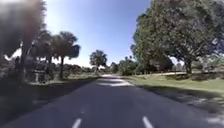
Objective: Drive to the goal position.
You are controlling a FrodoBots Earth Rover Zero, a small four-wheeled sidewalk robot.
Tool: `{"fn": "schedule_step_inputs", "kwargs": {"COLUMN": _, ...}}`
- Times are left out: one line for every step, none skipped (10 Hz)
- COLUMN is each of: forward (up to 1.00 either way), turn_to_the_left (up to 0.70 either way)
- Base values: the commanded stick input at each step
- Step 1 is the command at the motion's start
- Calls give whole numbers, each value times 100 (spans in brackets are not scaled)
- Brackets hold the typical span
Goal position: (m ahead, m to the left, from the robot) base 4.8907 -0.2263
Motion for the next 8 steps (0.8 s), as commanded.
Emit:
{"fn": "schedule_step_inputs", "kwargs": {"forward": 85, "turn_to_the_left": 0}}
{"fn": "schedule_step_inputs", "kwargs": {"forward": 85, "turn_to_the_left": 0}}
{"fn": "schedule_step_inputs", "kwargs": {"forward": 85, "turn_to_the_left": 0}}
{"fn": "schedule_step_inputs", "kwargs": {"forward": 85, "turn_to_the_left": 8}}
{"fn": "schedule_step_inputs", "kwargs": {"forward": 85, "turn_to_the_left": 18}}
{"fn": "schedule_step_inputs", "kwargs": {"forward": 85, "turn_to_the_left": 27}}
{"fn": "schedule_step_inputs", "kwargs": {"forward": 85, "turn_to_the_left": 34}}
{"fn": "schedule_step_inputs", "kwargs": {"forward": 85, "turn_to_the_left": 34}}
